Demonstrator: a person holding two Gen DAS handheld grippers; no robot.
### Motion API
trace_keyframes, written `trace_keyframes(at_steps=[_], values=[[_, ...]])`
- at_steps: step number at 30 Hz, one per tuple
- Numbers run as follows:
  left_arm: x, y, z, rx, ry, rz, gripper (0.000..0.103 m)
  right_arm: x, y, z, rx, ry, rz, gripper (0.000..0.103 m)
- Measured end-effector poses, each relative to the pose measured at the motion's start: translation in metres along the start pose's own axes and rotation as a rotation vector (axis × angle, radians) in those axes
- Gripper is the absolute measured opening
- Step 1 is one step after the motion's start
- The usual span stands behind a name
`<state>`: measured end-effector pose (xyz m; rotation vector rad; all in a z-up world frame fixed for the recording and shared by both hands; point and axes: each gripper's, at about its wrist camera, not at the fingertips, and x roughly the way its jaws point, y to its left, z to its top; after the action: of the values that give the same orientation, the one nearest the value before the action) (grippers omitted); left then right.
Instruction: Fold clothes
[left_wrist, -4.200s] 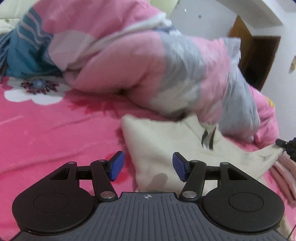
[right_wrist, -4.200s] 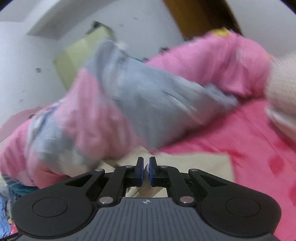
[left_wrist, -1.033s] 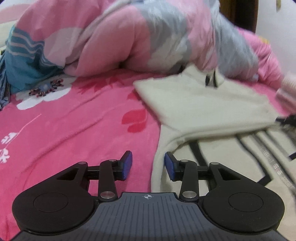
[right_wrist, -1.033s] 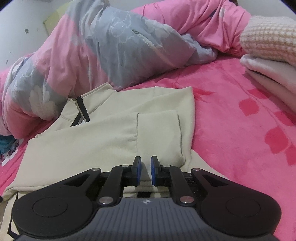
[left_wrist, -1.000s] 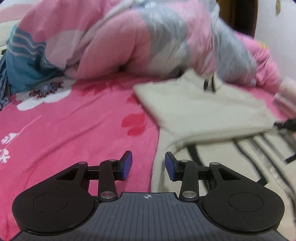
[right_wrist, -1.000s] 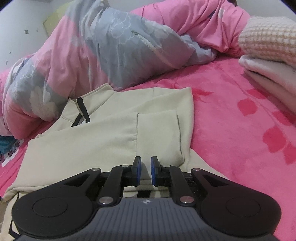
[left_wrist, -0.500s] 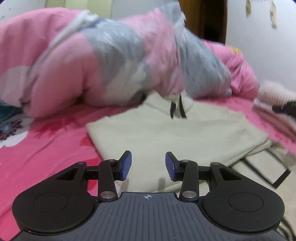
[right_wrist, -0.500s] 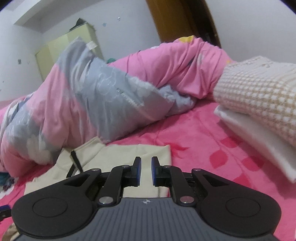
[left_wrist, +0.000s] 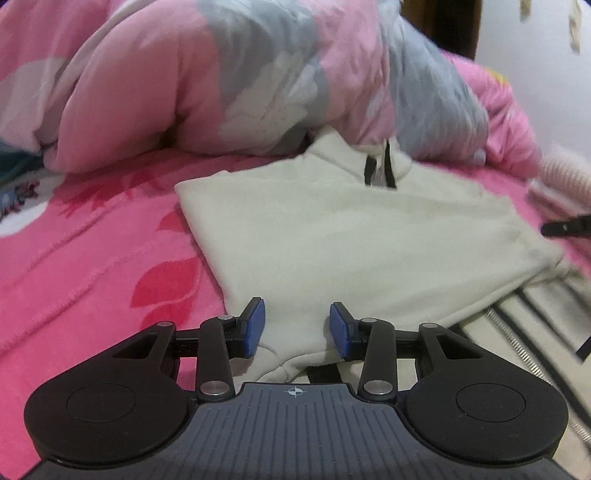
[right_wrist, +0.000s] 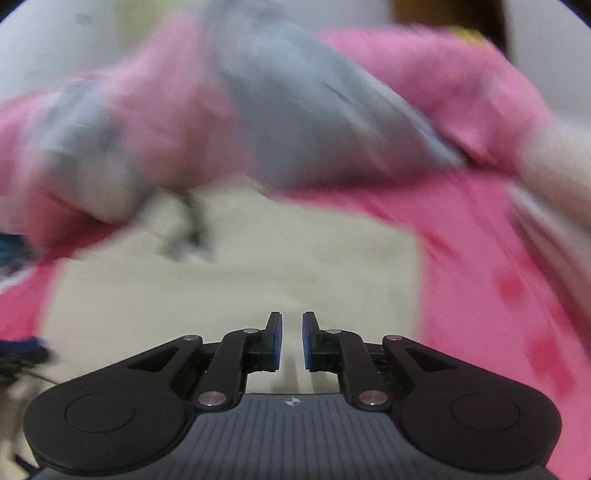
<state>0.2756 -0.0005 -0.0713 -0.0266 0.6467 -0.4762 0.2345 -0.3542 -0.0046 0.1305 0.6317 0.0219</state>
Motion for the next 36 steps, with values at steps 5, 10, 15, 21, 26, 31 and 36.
trace_keyframes(at_steps=[5,10,15,21,26,31,36], values=[[-0.004,0.015,0.000,-0.093,-0.024,-0.056,0.039,0.020,0.114,0.029,-0.225,-0.033,0.274,0.012],[-0.003,0.013,-0.004,-0.089,-0.018,-0.060,0.039,0.100,0.181,0.005,-0.379,0.131,0.349,0.011],[0.000,0.015,-0.005,-0.097,-0.003,-0.065,0.039,0.119,0.192,0.013,-0.376,0.240,0.266,0.013],[0.000,0.016,-0.007,-0.095,-0.004,-0.063,0.039,0.127,0.239,0.021,-0.463,0.167,0.446,0.012],[0.000,0.020,-0.007,-0.117,0.000,-0.075,0.039,0.156,0.245,0.016,-0.502,0.208,0.401,0.012],[-0.001,0.015,-0.009,-0.099,0.001,-0.062,0.039,0.170,0.263,0.026,-0.513,0.190,0.461,0.011],[-0.002,0.015,-0.010,-0.097,-0.001,-0.060,0.039,0.205,0.273,0.037,-0.485,0.201,0.424,0.010]])
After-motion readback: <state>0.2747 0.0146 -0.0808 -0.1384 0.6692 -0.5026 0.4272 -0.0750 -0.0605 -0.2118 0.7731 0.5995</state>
